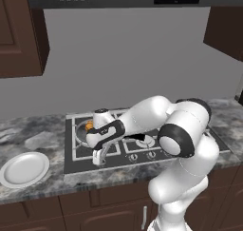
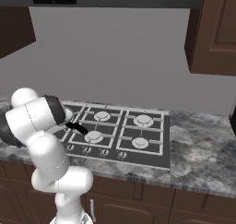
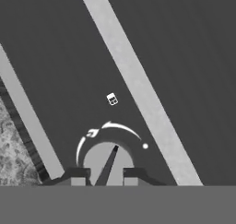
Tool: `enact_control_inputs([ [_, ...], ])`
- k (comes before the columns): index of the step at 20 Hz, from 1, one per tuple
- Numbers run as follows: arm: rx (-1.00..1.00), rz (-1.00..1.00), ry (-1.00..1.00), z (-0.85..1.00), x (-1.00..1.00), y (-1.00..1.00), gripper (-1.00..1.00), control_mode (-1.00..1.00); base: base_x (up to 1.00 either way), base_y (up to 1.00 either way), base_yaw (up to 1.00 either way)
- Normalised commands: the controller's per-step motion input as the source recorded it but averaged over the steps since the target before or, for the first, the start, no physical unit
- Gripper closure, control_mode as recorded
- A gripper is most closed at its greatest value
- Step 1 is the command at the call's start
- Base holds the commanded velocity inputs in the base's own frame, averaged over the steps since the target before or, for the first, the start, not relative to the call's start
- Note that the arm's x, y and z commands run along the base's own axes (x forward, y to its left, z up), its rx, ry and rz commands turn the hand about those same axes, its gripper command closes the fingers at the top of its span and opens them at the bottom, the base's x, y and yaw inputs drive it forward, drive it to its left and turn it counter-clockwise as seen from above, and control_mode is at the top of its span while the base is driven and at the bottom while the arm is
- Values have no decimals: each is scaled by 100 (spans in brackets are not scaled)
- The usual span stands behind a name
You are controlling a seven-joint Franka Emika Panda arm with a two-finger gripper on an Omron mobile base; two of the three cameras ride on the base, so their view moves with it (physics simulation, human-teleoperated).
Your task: Pick the croissant and place it on the pan. Then turn on the stove to warm the croissant.
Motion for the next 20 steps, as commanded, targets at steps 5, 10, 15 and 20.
enact_control_inputs([
  [5,20,50,-18,-56,-15,-9,100,-100,0,0,0],
  [10,14,44,-6,-41,-57,-23,100,-100,0,0,0],
  [15,3,39,0,-37,-56,-14,100,-100,0,0,0],
  [20,1,38,0,-17,-23,-8,100,-100,0,0,0],
])
